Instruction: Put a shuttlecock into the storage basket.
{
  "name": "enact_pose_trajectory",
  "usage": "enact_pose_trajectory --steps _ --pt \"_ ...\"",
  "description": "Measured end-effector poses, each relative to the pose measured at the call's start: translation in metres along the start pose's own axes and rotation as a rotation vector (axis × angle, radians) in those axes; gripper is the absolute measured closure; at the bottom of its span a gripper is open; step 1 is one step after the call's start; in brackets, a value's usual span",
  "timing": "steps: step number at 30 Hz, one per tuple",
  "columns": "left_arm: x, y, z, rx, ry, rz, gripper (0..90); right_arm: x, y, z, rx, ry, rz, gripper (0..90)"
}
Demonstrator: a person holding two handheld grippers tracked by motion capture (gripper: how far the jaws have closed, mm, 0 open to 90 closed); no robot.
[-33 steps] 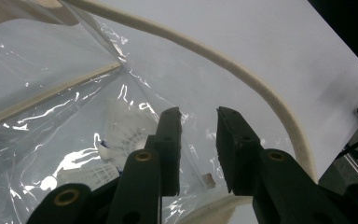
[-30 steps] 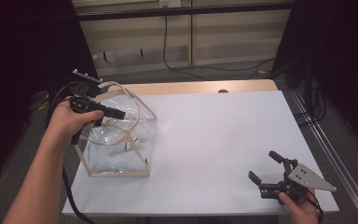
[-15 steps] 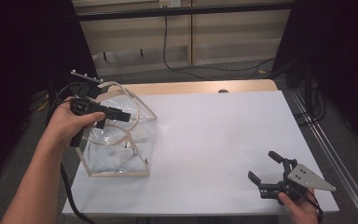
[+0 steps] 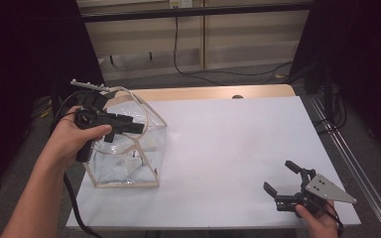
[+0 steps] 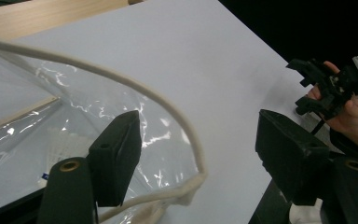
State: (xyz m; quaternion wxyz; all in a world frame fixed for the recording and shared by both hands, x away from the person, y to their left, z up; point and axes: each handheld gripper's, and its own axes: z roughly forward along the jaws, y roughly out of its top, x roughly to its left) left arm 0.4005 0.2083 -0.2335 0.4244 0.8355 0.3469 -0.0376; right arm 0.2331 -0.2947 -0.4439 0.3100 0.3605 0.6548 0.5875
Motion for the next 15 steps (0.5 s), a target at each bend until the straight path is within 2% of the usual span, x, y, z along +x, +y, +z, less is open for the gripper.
enact_pose_trajectory --steps 7,15 --pt "-0.012 -0.003 0.008 -0.008 -0.048 0.031 29.0 0.0 0.0 0.0 0.001 0.001 0.006 0.7" --pt "-0.017 -0.008 0.015 -0.012 -0.073 0.04 25.5 0.0 0.0 0.0 -0.001 0.001 0.008 0.7"
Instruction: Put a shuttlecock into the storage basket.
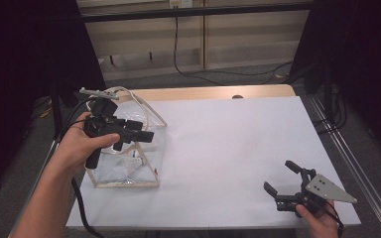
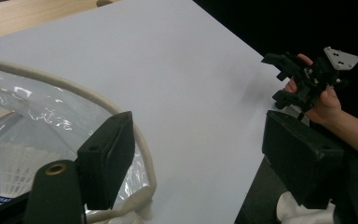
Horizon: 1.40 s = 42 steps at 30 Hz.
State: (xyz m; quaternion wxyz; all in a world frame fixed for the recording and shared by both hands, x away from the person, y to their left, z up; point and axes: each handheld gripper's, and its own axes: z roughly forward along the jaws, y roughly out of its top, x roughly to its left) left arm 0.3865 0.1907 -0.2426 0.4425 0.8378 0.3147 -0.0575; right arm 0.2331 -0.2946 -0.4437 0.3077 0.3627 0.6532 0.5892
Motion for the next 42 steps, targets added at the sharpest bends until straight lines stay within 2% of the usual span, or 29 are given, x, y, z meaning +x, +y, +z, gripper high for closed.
enact_pose_trajectory --steps 12,24,32,42 --pt "-0.005 -0.003 0.0 -0.024 -0.004 0.008 23.4 0.0 0.0 0.0 0.0 0.001 -0.004 0.7" --pt "-0.016 -0.009 0.007 -0.045 -0.057 0.038 17.6 0.0 0.0 0.0 0.0 0.002 -0.004 0.7" --pt "-0.02 -0.016 0.017 -0.035 -0.07 0.058 16.8 0.0 0.0 0.0 -0.001 0.005 -0.008 0.7" --pt "-0.019 -0.027 0.025 -0.026 -0.084 0.064 16.3 0.0 0.0 0.0 0.0 0.004 -0.009 0.7"
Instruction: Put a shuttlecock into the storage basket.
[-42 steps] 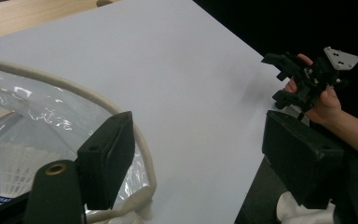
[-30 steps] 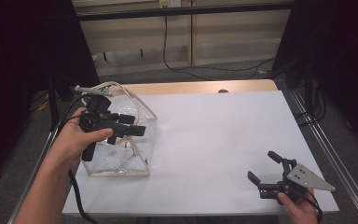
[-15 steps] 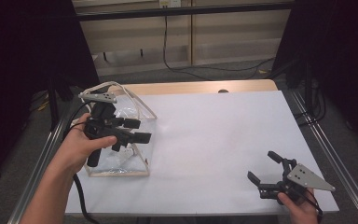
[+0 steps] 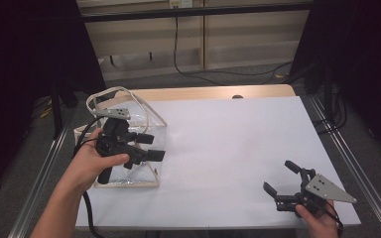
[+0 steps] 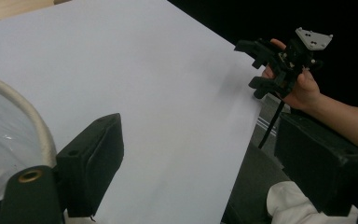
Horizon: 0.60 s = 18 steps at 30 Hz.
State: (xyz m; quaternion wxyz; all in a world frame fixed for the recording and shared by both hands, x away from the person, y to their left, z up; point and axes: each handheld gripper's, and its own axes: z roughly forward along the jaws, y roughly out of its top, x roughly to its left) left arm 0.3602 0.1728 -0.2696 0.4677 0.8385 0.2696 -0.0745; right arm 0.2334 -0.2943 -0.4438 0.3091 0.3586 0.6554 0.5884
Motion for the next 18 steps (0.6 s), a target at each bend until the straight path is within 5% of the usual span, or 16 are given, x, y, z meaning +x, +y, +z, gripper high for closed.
enact_pose_trajectory --steps 18 --pt "-0.001 -0.015 0.011 0.035 0.002 0.036 15.2 0.0 0.0 0.0 -0.001 0.0 0.001 0.7"
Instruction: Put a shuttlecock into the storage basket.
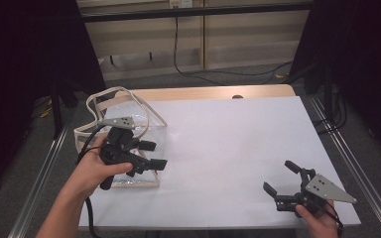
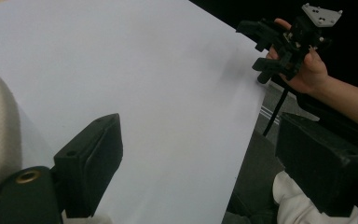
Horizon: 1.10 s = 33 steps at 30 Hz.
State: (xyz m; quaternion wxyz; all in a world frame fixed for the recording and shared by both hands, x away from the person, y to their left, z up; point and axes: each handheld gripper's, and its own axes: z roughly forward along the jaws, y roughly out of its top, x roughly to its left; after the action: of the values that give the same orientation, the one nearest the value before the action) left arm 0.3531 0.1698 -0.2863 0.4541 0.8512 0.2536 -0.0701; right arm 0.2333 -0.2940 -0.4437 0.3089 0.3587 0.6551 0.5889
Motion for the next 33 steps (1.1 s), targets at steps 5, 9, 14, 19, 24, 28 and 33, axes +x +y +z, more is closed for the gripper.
enact_pose_trajectory --steps 5,9,14,19,24,28,33 --pt "-0.001 -0.004 0.001 0.001 -0.004 0.009 15.1 0.0 0.0 0.0 0.0 -0.002 -0.001 0.7" --pt "-0.001 -0.007 0.003 0.005 -0.009 0.011 15.0 0.0 0.0 0.0 0.0 0.0 0.0 0.7" --pt "0.001 -0.013 0.006 0.006 -0.012 0.014 14.2 0.0 0.0 0.0 0.0 -0.002 -0.001 0.7" --pt "0.002 -0.017 0.008 0.008 -0.01 0.018 13.9 0.0 0.0 0.0 0.0 -0.001 -0.001 0.7" --pt "0.003 -0.021 0.009 0.011 -0.011 0.026 13.8 0.0 0.0 0.0 0.0 -0.001 -0.002 0.7" --pt "0.004 -0.023 0.01 0.012 -0.008 0.029 13.8 0.0 0.0 0.0 0.0 -0.001 0.0 0.7" --pt "0.005 -0.028 0.012 0.011 -0.007 0.035 13.6 0.0 0.0 0.0 -0.001 -0.001 -0.001 0.7"
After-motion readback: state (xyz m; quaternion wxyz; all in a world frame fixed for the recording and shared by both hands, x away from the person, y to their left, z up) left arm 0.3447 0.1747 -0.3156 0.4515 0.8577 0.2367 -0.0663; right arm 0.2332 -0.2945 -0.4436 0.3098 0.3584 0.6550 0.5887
